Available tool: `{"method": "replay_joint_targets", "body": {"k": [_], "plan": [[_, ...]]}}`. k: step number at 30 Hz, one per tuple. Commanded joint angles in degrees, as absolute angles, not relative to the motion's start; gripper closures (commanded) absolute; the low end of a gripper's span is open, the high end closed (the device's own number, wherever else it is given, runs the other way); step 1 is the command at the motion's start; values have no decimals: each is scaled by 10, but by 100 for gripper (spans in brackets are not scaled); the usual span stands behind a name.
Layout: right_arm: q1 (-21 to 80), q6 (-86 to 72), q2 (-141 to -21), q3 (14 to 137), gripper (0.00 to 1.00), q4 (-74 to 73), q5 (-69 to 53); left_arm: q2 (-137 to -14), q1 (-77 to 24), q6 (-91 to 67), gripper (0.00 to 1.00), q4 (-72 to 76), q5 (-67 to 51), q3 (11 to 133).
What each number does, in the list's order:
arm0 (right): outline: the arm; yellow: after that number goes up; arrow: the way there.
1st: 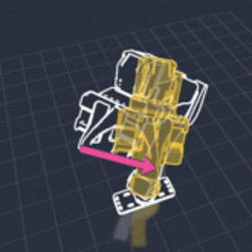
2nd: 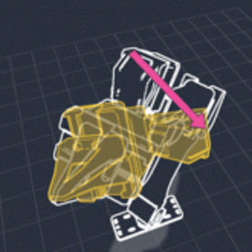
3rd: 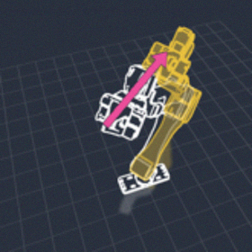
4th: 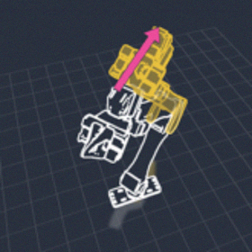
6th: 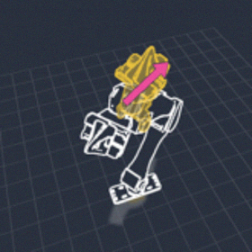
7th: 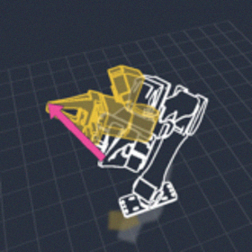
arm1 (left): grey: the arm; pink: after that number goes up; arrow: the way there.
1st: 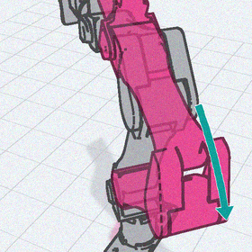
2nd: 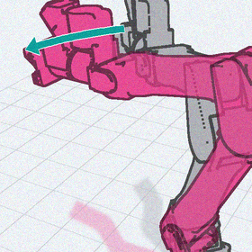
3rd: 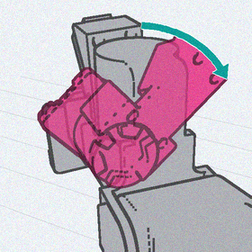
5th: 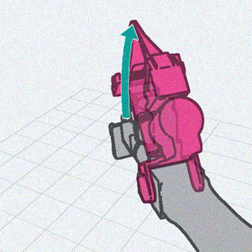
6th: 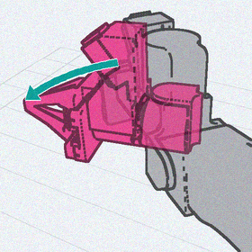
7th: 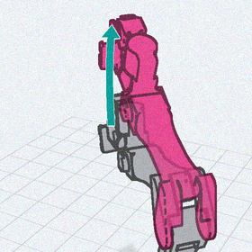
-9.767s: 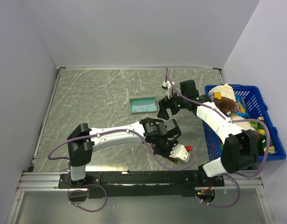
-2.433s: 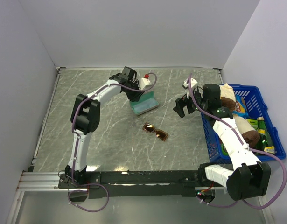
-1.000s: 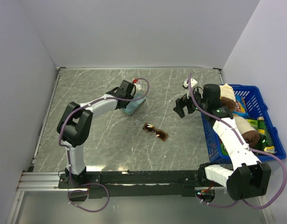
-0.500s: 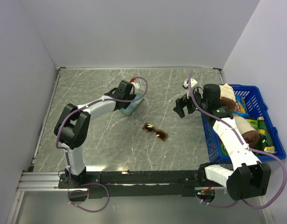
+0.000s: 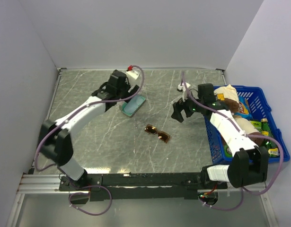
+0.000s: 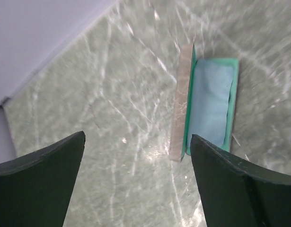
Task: Organize the sunglasses
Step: Rotate the opened sunglasses case at the center of the board, then pick up the sunglasses from the center of the board.
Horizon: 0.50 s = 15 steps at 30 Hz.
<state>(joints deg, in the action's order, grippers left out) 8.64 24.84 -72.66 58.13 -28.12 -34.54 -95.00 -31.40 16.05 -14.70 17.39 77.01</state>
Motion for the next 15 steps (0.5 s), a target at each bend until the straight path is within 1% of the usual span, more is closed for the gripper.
{"method": "replay_joint_targets", "body": {"k": [1,3,4,5,7,9,10,11,15], "plan": [[141,282,-758,614,4,-313,-338,-827,-295,172,4,-170,112,740],[160,284,-785,621,7,-316,-323,-796,-258,166,4,-182,76,716],[180,284,-795,623,11,-317,-309,-768,-241,169,3,-200,23,694],[188,282,-815,624,12,-318,-303,-753,-203,170,4,-203,9,679],[215,279,-850,633,17,-323,-286,-715,-168,189,4,-226,-31,638],[233,272,-869,640,19,-322,-273,-686,-125,203,4,-227,-74,604],[241,268,-888,643,23,-319,-266,-659,-101,208,4,-236,-88,577],[256,263,-896,649,26,-318,-252,-648,-92,212,4,-238,-113,564],[287,254,-933,662,33,-322,-237,-602,-69,202,4,-236,-141,512]]}}
